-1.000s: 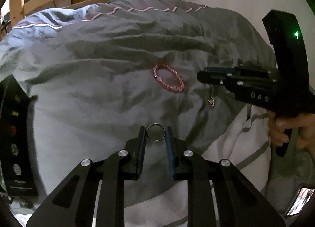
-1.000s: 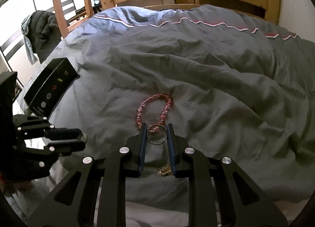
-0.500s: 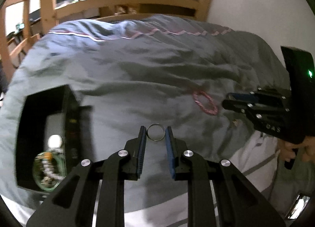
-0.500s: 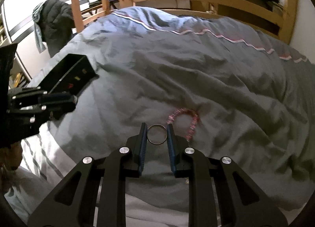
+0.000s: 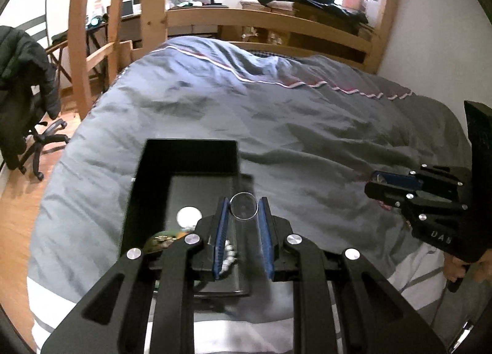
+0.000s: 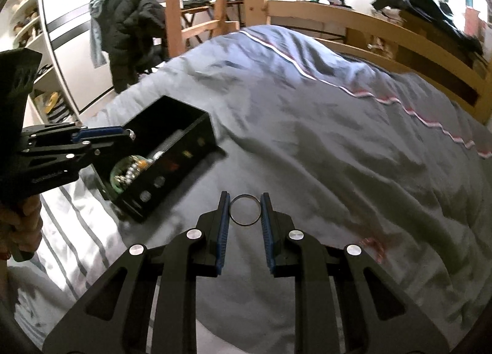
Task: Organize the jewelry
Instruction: 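Carry the rings in both tools over the black box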
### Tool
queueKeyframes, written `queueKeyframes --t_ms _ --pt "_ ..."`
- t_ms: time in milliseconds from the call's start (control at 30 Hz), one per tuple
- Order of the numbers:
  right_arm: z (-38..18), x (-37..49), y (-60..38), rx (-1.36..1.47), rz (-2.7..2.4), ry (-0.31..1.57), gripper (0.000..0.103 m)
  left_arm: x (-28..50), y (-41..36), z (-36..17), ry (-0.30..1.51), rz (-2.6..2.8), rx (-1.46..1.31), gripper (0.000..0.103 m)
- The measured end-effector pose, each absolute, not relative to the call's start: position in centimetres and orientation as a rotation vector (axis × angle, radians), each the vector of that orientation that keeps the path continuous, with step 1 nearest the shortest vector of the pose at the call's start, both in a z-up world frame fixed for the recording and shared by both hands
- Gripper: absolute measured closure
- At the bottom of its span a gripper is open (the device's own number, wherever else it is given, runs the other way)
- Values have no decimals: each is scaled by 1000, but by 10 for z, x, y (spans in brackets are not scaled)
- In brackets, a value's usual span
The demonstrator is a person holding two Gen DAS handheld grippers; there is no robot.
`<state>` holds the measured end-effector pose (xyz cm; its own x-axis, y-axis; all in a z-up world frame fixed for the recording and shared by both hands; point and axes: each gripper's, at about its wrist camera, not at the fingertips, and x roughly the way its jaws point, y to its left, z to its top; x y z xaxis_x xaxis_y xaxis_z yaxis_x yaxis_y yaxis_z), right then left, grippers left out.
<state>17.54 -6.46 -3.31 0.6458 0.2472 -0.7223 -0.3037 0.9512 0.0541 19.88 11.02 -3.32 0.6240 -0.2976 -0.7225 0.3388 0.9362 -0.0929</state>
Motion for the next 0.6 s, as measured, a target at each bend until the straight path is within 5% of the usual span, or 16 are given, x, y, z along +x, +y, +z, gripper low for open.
queueKeyframes --t_ms 600 --pt "-38 216 41 -106 464 791 83 215 160 -41 843 -286 -61 84"
